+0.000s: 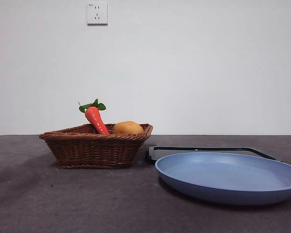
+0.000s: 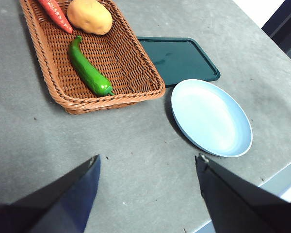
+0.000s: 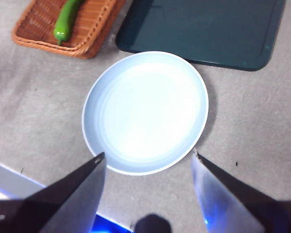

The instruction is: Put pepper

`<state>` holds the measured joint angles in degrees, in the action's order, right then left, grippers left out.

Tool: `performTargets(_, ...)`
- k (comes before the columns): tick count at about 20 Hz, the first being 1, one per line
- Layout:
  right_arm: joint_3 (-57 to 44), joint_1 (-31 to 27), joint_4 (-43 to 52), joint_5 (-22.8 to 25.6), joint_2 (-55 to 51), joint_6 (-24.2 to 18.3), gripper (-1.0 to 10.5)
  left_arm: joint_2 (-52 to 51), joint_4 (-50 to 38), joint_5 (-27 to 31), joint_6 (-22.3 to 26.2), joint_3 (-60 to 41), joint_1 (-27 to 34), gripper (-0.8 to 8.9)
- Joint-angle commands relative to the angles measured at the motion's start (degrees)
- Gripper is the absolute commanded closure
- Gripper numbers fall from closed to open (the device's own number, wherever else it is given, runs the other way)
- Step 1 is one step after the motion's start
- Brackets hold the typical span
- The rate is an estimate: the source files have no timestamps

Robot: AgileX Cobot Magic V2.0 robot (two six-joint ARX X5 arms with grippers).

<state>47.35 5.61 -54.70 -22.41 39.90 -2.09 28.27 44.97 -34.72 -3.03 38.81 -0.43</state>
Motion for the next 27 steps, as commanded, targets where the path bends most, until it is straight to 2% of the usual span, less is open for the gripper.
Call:
performTargets(1,0.9,0.1,2.2,0.0,4.7,1.2,6.4,0.1,-0.4,-0.2,-0.2,0.7,0.1,4.68)
performTargets(3,0.9,0.2,4.4,0.0,9.8,2.3,6.4,0.1,-0.4,-0.2,-0.2,0.7,0.1,4.68)
performTargets(13,0.9,0.2,17.5,0.5,36.7,2.2,6.5,0.1,-0.7,-0.2,-0.2,0.7,0.1,4.68)
performTargets(19,0.9,0.2,22.6,1.8,45.4,1.6,6.6,0.1,-0.8,0.0,-0.2,0.7,0.1,4.68)
performTargets(23,0.9,0.2,23.2,1.7,49.2,1.1,7.4,0.1,-0.8,0.0,-0.2,0.7,0.1,4.68)
performTargets(27,0.9,0.2,23.3,1.4,50.8,1.1,9.2,0.1,-0.8,0.1,-0.2,0.7,0.1,4.68)
